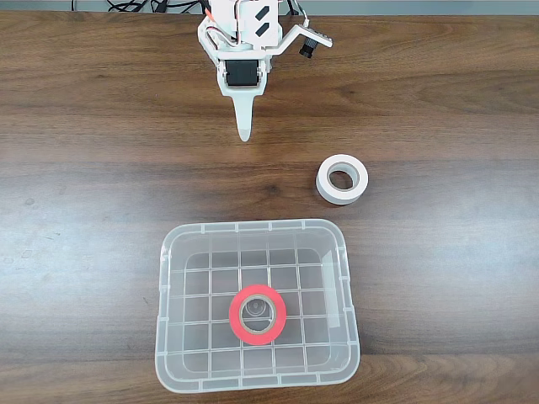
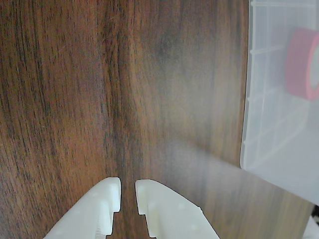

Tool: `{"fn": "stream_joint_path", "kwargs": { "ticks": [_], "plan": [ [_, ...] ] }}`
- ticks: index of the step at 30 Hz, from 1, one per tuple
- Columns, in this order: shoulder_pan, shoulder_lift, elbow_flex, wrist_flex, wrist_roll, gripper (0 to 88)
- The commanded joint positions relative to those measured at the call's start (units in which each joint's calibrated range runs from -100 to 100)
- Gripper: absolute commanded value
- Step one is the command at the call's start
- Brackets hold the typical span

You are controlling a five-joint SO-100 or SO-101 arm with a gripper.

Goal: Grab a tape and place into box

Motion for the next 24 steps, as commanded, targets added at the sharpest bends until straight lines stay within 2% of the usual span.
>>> {"fn": "stream_joint_path", "kwargs": {
  "ticks": [1, 24],
  "plan": [
    [0.19, -0.64, -0.76, -0.12, -0.1, 3.1],
    [-1.64, -0.64, -0.76, -0.04, 0.75, 3.1]
  ]
}}
